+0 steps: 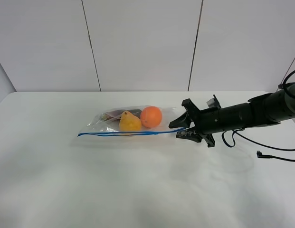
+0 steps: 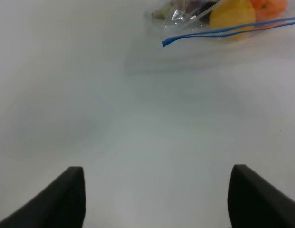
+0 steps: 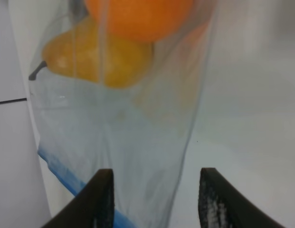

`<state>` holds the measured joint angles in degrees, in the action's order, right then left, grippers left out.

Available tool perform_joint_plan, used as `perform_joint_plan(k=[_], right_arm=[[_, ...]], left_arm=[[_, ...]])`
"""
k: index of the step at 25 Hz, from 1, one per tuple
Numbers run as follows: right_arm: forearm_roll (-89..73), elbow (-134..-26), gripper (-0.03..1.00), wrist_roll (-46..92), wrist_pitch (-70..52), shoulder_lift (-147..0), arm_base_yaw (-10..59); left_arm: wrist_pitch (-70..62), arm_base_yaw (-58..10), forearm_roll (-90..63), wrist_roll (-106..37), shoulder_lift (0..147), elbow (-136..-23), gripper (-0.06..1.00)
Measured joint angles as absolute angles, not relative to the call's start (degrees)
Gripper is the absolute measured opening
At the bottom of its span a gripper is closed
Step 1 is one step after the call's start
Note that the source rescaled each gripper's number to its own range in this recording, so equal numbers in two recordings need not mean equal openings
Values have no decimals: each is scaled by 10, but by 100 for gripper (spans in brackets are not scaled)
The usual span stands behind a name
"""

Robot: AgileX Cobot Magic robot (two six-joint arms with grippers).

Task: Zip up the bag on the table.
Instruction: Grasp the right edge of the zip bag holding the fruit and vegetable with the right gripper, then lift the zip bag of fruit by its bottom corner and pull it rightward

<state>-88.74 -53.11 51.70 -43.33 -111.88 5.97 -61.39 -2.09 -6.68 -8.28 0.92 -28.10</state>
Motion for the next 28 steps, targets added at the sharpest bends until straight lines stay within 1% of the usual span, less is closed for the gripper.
perform_joint_plan(k=[5,6,7,8,10,12,13,14,28], right_arm=[[-890,-531,62,517,-445,-1119,60],[-892,-531,61,517,-445,-1119,60],[-892,-531,58,517,-445,-1119,60],[-895,-531,51,517,-446,-1119,60],[-903,-531,28,519,-446,-1119,60],[-909,-531,8,529,-447,-1119,60],[-914,-531,3,535,-447,-1119,60],[-916,-531,0,540,-447,-1119,60],[-952,-531,0,577,-476,-1119,60]], left_arm=[[-614,-21,-67,-83,9,-281,76],[-614,-21,-67,-83,9,-281,76],[-614,-21,-67,-83,9,-281,76],[-614,-21,-67,-83,9,-281,76],[-614,-21,-67,-83,9,-281,76],[-614,-21,-67,-83,9,-281,76],[-614,-21,-67,-83,9,-281,76],[-614,-21,-67,-83,9,-281,76],[-610,-21,-66,-85,9,-284,76]])
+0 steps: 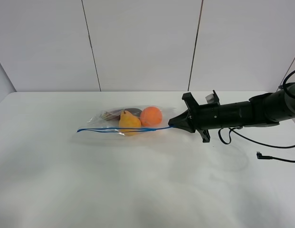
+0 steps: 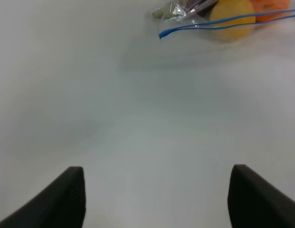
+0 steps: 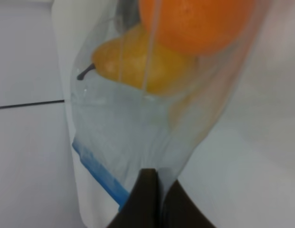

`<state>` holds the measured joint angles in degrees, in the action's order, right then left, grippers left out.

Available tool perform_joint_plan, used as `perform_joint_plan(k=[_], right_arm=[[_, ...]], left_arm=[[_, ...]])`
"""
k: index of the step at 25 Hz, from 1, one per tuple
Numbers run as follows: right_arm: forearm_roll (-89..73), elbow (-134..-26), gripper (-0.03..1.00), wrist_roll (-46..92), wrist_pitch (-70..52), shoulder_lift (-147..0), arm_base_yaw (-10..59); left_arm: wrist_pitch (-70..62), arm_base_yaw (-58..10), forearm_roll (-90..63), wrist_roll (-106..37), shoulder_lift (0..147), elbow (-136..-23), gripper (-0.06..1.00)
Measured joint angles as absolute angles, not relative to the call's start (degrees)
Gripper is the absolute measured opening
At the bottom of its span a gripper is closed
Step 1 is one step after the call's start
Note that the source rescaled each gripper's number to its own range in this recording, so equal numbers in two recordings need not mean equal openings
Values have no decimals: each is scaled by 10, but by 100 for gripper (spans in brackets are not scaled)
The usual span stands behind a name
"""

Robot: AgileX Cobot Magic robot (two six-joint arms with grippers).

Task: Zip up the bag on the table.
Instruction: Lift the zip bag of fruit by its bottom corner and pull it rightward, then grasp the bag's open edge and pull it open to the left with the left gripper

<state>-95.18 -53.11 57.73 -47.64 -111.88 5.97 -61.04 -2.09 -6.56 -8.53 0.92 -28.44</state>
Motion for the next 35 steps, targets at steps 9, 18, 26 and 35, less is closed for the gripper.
perform_joint_plan(k=[9,18,26,35], right_arm=[[-952,-531,0,606,-489,-1119,60],[-983,-531,0,616,-531,-1119,60],[-989,-531,0,630,-536,-1119,60],[-988,-531,0,639,-536,-1119,60]], left_arm=[[-484,-21,-65,-77,21,-328,76],[-365,-21,-65,-107,209,-352,76],[-287,-27,-65,-137,338,-354,76],[-248,-38,-89,-153,448,-354,76]])
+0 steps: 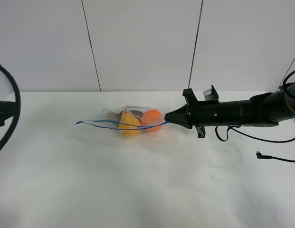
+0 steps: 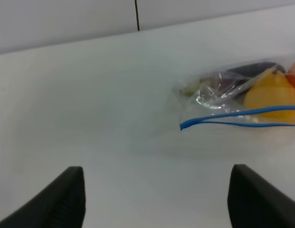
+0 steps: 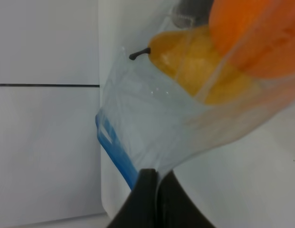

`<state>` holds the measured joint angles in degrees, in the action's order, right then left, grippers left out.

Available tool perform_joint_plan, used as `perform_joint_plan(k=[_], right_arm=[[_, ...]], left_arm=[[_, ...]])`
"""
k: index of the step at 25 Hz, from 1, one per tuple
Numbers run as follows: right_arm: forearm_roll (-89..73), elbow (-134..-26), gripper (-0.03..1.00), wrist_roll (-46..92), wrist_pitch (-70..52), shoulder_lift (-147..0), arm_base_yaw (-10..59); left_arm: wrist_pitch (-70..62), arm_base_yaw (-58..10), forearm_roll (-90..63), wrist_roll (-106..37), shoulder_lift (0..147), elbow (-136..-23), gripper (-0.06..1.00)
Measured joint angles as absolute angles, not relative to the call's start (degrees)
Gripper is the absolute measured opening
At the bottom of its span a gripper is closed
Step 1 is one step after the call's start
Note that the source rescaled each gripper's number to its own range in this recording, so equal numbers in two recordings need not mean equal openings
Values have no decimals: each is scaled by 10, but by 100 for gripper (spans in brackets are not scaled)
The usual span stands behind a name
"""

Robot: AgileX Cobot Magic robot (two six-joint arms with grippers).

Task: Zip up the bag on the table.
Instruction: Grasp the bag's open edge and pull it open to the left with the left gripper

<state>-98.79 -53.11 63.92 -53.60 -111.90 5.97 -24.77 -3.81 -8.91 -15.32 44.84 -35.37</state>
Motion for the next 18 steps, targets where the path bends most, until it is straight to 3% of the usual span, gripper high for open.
perform_joint_plan(k=[6,18], right_arm=[[-985,-531,0,642,-536,-1119,60],[-970,-531,0,642,-536,-1119,60]], left_arm=[[-242,-135,-164,-277,511,-354,76],[-187,-391,-189,-297,652,-354,76]])
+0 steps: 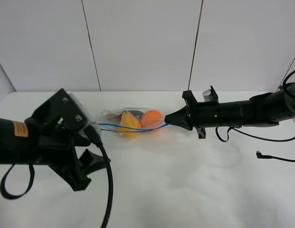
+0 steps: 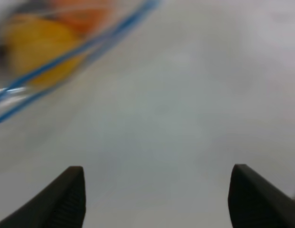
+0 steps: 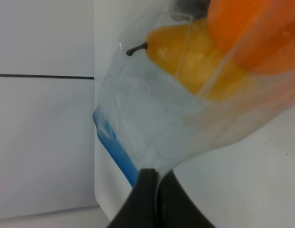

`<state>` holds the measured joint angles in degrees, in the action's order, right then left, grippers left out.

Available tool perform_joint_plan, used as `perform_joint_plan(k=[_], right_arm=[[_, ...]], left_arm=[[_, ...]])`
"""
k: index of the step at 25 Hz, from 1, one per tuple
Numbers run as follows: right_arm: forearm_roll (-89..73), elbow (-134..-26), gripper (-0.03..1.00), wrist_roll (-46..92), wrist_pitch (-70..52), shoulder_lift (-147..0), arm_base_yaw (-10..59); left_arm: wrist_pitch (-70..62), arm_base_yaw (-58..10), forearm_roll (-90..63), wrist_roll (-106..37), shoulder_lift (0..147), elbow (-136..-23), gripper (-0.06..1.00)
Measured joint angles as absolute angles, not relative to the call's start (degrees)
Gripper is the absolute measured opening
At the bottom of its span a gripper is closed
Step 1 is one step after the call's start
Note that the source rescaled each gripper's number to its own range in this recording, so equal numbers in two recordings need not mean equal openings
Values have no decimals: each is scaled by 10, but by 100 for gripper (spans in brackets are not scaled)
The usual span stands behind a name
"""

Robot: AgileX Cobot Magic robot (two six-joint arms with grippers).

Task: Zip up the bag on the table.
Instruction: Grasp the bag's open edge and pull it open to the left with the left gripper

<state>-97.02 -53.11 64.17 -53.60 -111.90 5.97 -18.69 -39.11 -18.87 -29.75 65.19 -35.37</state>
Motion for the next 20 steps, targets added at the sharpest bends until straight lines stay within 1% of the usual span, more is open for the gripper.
perform_joint_plan(k=[2,6,11,20], right_arm=[[-969,-531,0,642,-536,-1119,60],[-968,-531,0,642,-536,-1119,60],[-967,-531,0,642,-536,-1119,60],[-960,-531,0,642,-539,-1119,60]], left_arm=[[-179,-426,-189,-298,660,-354,76],[-146,-452,-190,-298,675,-354,76],[-123,-458,-190,-299,723,-374,76],[-111,-479,-190,-337,849,-466,76]])
